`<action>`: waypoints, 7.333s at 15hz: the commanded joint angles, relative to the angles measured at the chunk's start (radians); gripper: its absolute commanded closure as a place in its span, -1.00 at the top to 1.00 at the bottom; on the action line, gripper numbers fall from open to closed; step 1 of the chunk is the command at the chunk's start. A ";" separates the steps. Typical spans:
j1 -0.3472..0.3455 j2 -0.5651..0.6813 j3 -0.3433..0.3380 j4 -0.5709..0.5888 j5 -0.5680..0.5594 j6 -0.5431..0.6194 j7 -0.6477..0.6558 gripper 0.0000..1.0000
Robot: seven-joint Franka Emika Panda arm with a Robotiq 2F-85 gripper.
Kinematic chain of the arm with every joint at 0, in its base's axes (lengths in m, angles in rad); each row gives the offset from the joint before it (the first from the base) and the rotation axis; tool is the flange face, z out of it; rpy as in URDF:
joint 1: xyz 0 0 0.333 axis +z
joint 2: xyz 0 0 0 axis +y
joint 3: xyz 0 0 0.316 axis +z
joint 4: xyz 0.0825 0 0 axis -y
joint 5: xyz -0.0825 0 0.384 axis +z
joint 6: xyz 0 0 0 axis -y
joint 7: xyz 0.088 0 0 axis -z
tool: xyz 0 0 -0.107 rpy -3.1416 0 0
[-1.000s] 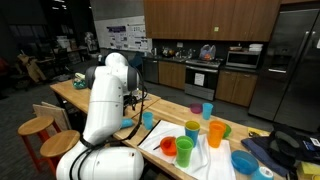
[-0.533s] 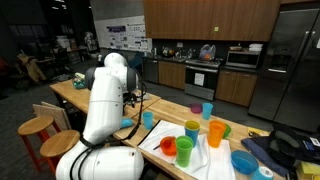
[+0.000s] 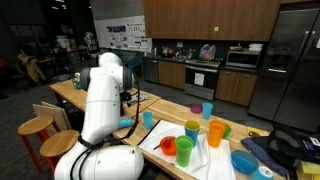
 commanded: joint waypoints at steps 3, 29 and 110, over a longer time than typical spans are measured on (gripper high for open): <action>0.122 -0.056 -0.016 -0.031 -0.038 0.098 0.257 1.00; 0.155 -0.113 -0.011 -0.114 -0.205 0.139 0.368 1.00; 0.347 0.171 -0.077 0.005 -0.118 0.220 0.006 1.00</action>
